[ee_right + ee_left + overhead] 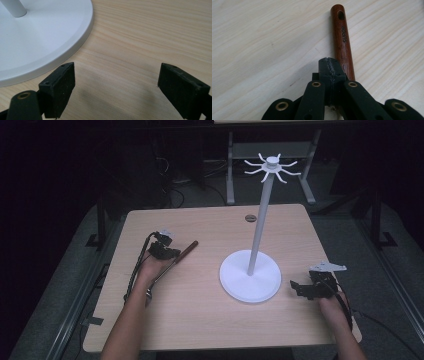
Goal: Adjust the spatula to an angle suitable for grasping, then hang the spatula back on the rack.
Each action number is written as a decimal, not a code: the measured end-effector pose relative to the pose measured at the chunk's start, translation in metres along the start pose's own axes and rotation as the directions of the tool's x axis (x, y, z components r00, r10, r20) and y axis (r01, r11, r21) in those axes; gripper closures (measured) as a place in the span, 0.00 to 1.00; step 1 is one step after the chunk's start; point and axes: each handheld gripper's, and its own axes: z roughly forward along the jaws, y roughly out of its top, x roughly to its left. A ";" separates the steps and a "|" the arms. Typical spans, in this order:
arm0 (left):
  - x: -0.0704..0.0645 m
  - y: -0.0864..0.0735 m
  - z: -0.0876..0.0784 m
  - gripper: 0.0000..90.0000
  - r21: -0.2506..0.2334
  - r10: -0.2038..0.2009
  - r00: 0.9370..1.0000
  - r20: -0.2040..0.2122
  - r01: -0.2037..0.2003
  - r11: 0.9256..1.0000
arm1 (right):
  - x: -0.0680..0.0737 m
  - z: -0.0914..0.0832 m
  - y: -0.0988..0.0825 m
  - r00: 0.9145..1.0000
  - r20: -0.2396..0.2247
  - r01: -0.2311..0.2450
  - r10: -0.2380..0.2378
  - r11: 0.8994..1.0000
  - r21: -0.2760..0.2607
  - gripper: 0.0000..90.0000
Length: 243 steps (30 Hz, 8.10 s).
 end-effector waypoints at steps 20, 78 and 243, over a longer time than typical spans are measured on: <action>-0.024 0.013 0.002 1.00 0.004 0.087 0.993 0.086 -0.088 0.996 | 0.000 -0.001 0.000 1.000 0.000 0.003 -0.003 1.000 0.000 0.16; -0.051 0.047 0.011 0.75 0.475 0.289 0.949 0.126 -0.313 0.822 | -0.001 -0.001 -0.001 1.000 -0.004 0.000 0.000 1.000 0.003 0.16; -0.159 0.176 -0.172 0.82 -0.611 0.533 0.776 0.337 -0.250 0.751 | -0.001 -0.006 0.000 0.999 -0.037 -0.001 0.000 0.999 -0.037 0.16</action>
